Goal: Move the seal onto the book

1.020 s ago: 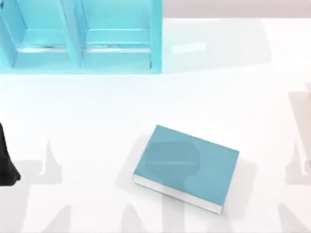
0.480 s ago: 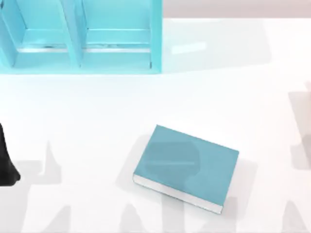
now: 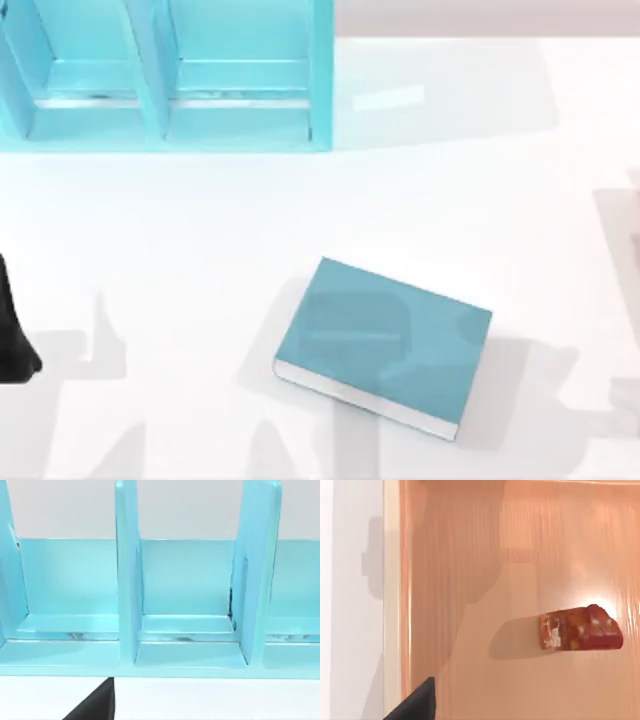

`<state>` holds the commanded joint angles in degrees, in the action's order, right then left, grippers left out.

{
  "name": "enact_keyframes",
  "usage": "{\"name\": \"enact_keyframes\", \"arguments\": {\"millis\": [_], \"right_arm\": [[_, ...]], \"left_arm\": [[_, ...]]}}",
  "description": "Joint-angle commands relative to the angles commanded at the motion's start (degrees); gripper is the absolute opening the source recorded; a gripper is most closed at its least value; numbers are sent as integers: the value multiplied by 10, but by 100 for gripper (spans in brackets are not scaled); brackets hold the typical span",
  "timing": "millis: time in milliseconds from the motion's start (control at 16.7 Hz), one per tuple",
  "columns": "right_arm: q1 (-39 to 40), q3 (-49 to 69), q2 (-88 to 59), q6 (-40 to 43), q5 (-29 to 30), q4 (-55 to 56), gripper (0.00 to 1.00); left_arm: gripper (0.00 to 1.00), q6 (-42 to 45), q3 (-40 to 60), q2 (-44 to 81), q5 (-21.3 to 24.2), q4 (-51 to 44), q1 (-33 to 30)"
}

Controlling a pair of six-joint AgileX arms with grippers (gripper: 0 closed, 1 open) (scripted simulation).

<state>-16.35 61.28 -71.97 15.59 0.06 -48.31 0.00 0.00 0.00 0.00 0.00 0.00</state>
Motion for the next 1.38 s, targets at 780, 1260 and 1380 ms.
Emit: {"name": "enact_keyframes", "arguments": {"millis": [780,1260,1380], "right_arm": [[-79,305,-376,77,-1,-237,100],[-75,262,-385,74,-1,-184,100],[-74,230,-395,73,-1,-141,100]], "left_arm": [[100,0,0,0,0,0,0],[100,0,0,0,0,0,0],[100,0,0,0,0,0,0]]}}
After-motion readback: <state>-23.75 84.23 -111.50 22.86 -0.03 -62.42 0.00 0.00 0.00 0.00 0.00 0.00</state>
